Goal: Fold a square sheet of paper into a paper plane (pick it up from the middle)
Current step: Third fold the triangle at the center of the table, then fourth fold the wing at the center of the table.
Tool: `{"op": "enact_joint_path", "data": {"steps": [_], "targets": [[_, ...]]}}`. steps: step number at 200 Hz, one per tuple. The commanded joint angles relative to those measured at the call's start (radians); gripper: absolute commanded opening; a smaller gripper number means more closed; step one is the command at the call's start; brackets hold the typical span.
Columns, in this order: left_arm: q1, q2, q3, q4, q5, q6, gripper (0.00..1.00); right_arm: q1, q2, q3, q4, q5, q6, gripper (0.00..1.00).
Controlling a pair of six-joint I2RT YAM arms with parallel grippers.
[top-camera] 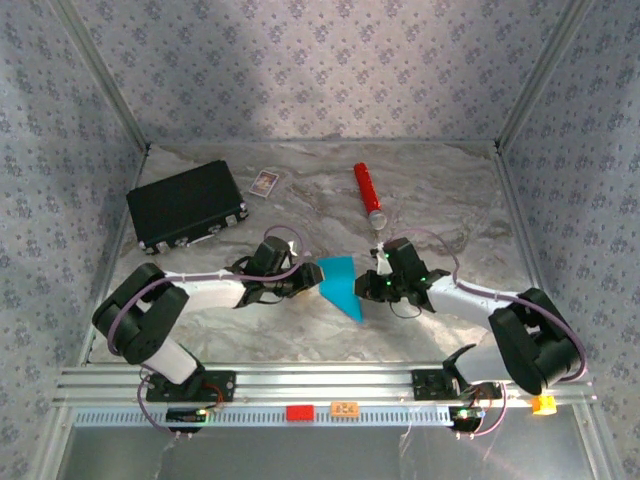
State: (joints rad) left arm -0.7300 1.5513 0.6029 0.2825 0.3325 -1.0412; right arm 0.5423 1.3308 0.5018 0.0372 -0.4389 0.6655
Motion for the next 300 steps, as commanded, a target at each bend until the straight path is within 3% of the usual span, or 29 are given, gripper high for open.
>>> {"op": "enact_joint_path", "data": {"steps": [1,102,152,214,251,271,300], "targets": [[0.011,0.023,0.007,0.042,0.044,-0.009,0.52,-0.012,-0.030,-0.018,0.015,-0.016,0.003,0.12],[0.012,0.084,0.035,0.106,0.086,-0.033,0.54,-0.042,-0.061,-0.055,0.046,-0.026,0.025,0.12],[0.012,0.116,0.044,0.165,0.108,-0.065,0.49,-0.048,-0.063,-0.060,0.046,-0.030,0.025,0.12],[0.011,0.172,0.067,0.234,0.137,-0.106,0.34,-0.054,-0.066,-0.065,0.046,-0.030,0.026,0.12],[0.012,0.193,0.065,0.276,0.145,-0.131,0.18,-0.057,-0.072,-0.060,0.030,-0.024,0.024,0.13],[0.009,0.182,0.058,0.281,0.134,-0.132,0.08,-0.052,-0.093,-0.052,-0.007,0.008,0.012,0.18],[0.009,0.149,0.035,0.272,0.096,-0.134,0.00,-0.047,-0.143,-0.043,-0.066,0.069,-0.011,0.27]]}}
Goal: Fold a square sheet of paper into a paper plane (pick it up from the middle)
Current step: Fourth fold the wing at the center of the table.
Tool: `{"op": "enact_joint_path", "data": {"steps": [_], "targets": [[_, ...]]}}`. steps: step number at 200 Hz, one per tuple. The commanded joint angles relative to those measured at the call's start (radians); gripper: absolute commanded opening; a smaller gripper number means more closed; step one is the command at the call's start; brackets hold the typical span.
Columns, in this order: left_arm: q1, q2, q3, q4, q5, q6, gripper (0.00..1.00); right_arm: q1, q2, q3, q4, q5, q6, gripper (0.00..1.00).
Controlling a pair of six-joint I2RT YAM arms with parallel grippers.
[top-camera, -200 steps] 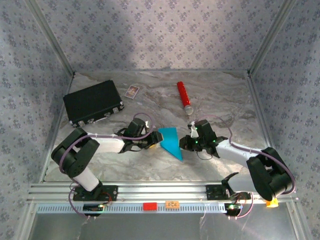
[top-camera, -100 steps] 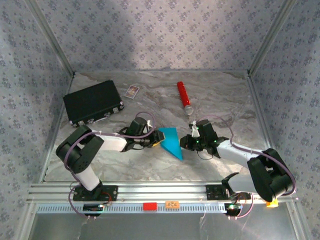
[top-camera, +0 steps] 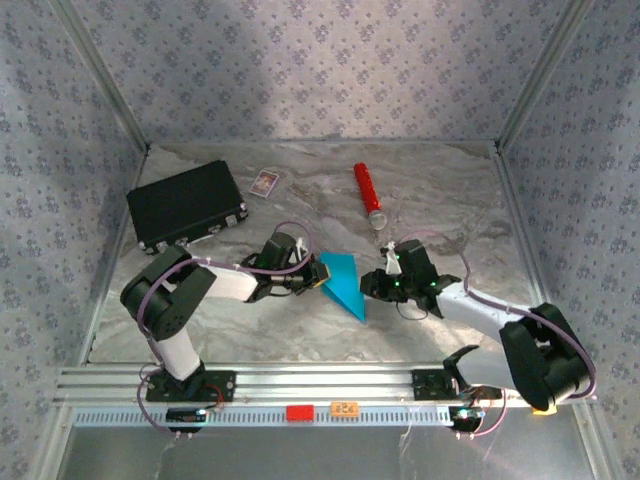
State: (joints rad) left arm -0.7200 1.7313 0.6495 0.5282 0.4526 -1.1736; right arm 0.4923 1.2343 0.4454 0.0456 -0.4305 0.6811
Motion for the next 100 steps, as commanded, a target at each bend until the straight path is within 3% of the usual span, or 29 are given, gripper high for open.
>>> {"op": "enact_joint_path", "data": {"steps": [1,28,51,84,100], "targets": [[0.000,-0.033,-0.012,0.024,-0.026,-0.002,0.00,0.004,-0.048,0.013,-0.077,0.063,-0.027,0.27],[-0.003,-0.074,-0.031,-0.010,-0.077,0.000,0.00,0.011,-0.098,0.014,-0.114,0.104,-0.045,0.41],[-0.013,-0.116,-0.031,-0.058,-0.119,0.013,0.00,0.054,-0.147,0.016,-0.105,0.147,-0.119,0.44],[-0.024,-0.139,-0.009,-0.113,-0.133,0.034,0.00,0.218,-0.200,-0.002,-0.055,0.403,-0.260,0.46],[-0.029,-0.139,-0.006,-0.112,-0.133,0.035,0.04,0.303,-0.201,-0.049,0.042,0.504,-0.337,0.52]]}}
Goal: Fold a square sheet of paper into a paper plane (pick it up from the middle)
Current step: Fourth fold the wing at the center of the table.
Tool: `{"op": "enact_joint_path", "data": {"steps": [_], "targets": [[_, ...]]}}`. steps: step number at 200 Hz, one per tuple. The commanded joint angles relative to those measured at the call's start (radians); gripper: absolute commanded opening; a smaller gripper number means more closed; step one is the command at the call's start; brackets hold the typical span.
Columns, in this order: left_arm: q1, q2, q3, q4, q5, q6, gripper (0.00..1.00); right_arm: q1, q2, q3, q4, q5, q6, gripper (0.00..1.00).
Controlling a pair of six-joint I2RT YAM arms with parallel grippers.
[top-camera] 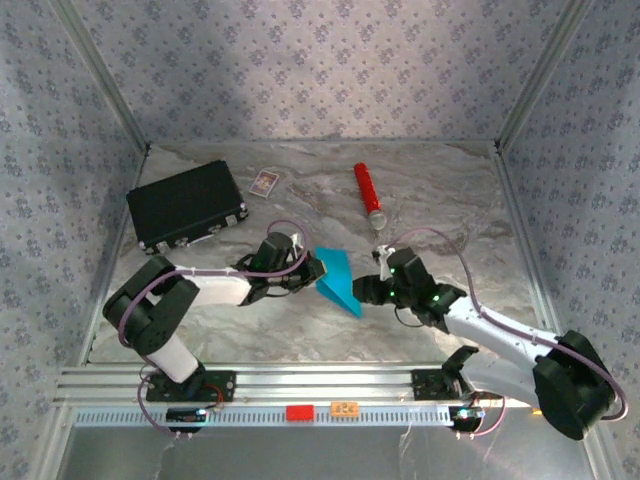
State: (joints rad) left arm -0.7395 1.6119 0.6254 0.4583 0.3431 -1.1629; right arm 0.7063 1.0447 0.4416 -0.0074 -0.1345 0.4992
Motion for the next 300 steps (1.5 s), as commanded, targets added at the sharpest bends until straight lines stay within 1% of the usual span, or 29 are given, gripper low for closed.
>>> {"op": "enact_joint_path", "data": {"steps": [1,31,46,66,92,118,135,159,196,227,237,261,280,300], "targets": [[-0.010,-0.019,0.018,-0.042,-0.023,0.024,0.04,0.092,-0.010,-0.047,0.100,0.215,-0.161,0.52],[-0.011,-0.008,0.030,-0.045,-0.011,0.032,0.10,0.243,0.025,-0.083,0.186,0.366,-0.359,0.51],[-0.011,-0.004,0.036,-0.047,-0.003,0.034,0.11,0.303,0.051,-0.100,0.235,0.400,-0.441,0.51],[-0.014,-0.003,0.039,-0.045,0.006,0.039,0.15,0.350,0.113,-0.099,0.262,0.482,-0.469,0.50],[-0.012,-0.004,0.043,-0.043,0.016,0.042,0.15,0.400,0.186,-0.089,0.301,0.550,-0.519,0.50],[-0.014,-0.004,0.044,-0.041,0.023,0.044,0.12,0.419,0.254,-0.066,0.310,0.585,-0.548,0.51],[-0.013,-0.004,0.048,-0.042,0.027,0.044,0.11,0.430,0.298,-0.049,0.308,0.637,-0.545,0.50],[-0.012,-0.004,0.048,-0.046,0.026,0.042,0.10,0.433,0.331,-0.035,0.299,0.665,-0.530,0.47],[-0.013,0.000,0.054,-0.056,0.027,0.043,0.09,0.432,0.327,-0.045,0.297,0.654,-0.499,0.41],[-0.014,0.006,0.066,-0.065,0.034,0.043,0.09,0.418,0.336,-0.035,0.244,0.650,-0.472,0.35],[-0.014,0.007,0.070,-0.069,0.033,0.045,0.09,0.417,0.336,-0.038,0.247,0.648,-0.466,0.32],[-0.013,0.012,0.077,-0.077,0.033,0.045,0.09,0.414,0.330,-0.047,0.266,0.639,-0.448,0.30],[-0.013,0.019,0.079,-0.081,0.033,0.045,0.09,0.404,0.325,-0.050,0.278,0.624,-0.438,0.24],[-0.014,0.024,0.085,-0.084,0.034,0.042,0.09,0.394,0.324,-0.052,0.280,0.612,-0.426,0.23]]}}
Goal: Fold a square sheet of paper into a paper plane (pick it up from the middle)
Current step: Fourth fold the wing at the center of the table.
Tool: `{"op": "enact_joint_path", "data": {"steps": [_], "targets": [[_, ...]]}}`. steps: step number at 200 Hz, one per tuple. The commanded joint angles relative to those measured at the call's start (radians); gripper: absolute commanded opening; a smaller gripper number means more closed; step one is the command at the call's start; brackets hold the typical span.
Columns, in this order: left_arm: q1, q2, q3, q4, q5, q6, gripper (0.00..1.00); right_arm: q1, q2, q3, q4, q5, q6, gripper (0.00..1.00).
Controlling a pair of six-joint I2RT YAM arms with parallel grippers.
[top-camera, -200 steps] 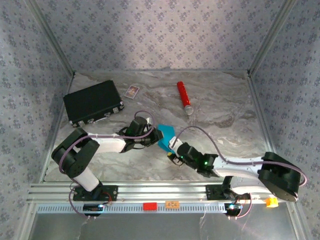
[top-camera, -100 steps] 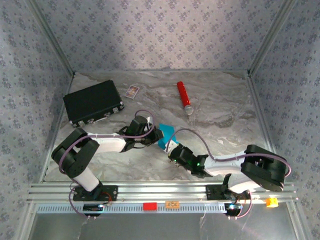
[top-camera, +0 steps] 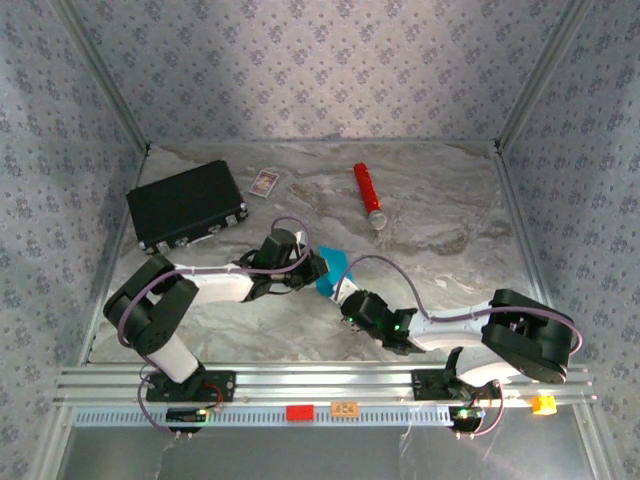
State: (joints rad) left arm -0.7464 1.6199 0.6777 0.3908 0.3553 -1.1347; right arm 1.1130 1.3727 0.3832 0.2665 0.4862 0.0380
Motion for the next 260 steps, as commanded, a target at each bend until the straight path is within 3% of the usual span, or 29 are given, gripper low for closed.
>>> {"op": "enact_joint_path", "data": {"steps": [1,101,260], "targets": [[-0.007,0.017,0.033,-0.018,0.022,0.014,0.09,-0.013,-0.003,0.006,0.007,-0.010,0.035,0.23],[-0.006,0.022,0.056,-0.043,0.024,0.018,0.06,-0.044,0.000,-0.004,0.019,-0.043,0.059,0.14],[-0.005,0.032,0.068,-0.054,0.031,0.026,0.04,-0.054,0.017,0.003,0.028,-0.021,0.034,0.26]]}}
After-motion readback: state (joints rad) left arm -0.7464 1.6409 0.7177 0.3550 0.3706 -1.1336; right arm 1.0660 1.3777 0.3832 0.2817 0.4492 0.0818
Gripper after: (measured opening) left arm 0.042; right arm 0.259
